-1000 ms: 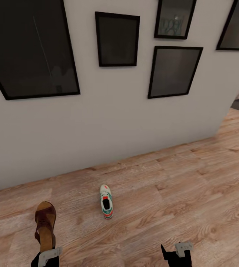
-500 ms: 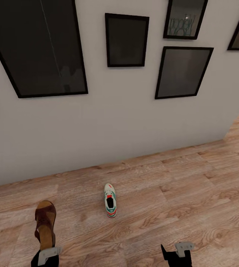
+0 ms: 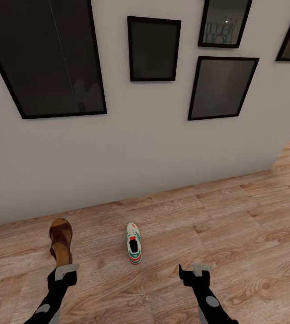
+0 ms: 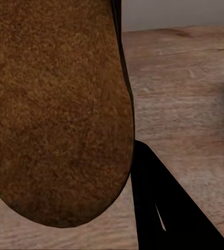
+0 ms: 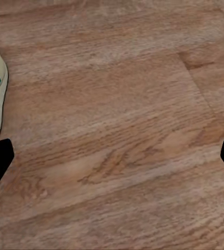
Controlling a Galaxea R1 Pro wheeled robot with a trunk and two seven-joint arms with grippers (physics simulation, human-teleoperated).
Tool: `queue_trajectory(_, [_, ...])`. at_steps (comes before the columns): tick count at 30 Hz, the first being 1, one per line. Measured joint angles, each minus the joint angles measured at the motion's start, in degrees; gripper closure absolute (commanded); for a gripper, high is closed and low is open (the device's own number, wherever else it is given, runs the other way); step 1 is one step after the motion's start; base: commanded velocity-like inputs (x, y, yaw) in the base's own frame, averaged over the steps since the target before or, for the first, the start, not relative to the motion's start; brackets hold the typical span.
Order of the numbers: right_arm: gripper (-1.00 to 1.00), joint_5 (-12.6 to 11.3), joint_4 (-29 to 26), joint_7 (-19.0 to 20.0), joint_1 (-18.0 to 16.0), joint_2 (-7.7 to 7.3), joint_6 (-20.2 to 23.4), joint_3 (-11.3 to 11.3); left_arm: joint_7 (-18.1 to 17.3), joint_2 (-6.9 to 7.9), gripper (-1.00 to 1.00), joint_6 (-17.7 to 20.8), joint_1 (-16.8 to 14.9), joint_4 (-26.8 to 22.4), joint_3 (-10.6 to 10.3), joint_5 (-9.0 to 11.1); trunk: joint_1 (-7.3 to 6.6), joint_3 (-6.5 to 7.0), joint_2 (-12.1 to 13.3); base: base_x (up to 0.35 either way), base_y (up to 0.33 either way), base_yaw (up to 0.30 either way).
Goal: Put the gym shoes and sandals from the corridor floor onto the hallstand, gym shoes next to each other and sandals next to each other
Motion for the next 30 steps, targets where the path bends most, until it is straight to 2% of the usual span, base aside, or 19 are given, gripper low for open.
queue_trajectory(1, [-1.0, -0.03, -2.87, -0.88, -1.87, 1.99, 4.52, 0.12, -0.02, 0.33, 1.0, 2.62, -2.88, 0.19, 0.22, -0.08, 0.01, -0.01, 0.01, 0.0, 0.0, 0.0])
queue_trajectory(2, [-1.0, -0.07, -3.7, -1.14, -3.02, 2.72, 6.08, 0.09, -0.03, 0.44, 1.0, 3.45, -5.06, -0.07, -0.17, -0.14, 0.0, 0.0, 0.0, 0.0, 0.0, 0.0])
queue_trajectory(5, [-1.0, -0.09, -4.43, -1.48, -6.12, 3.8, 8.53, 0.12, 0.03, 0.57, 1.0, 4.43, -7.62, -0.11, -0.17, -0.11, 0.0, 0.0, 0.0, 0.0, 0.0, 0.0])
queue_trajectory(11, [-1.0, -0.05, -3.17, -1.63, -7.55, 3.82, 9.38, 0.18, 0.09, 0.5, 1.0, 3.87, -8.43, -0.27, -0.24, -0.03, 0.0, -0.02, 0.0, 0.0, 0.0, 0.0])
queue_trajectory(16, [-1.0, -0.03, 0.39, -1.59, -7.77, 3.83, 9.38, 0.41, 0.29, 0.12, 1.0, 1.85, -7.97, -6.28, -0.24, 0.06, 0.0, -0.01, 0.0, 0.0, 0.0, 0.0])
queue_trajectory(21, [-1.0, -0.07, 0.79, -1.34, -7.8, 3.83, 9.35, 0.47, 0.3, 0.06, 1.0, 1.56, -7.97, -7.97, -0.18, 0.14, 0.0, -0.02, 0.0, 0.0, 0.001, 0.0])
queue_trajectory(30, [-1.0, -0.12, 0.94, -0.95, -7.8, 3.83, 9.09, 0.5, -0.14, -0.12, 1.0, 1.47, -7.97, -8.59, -0.17, 0.14, 0.0, -0.02, 0.0, 0.036, 0.235, 0.0])
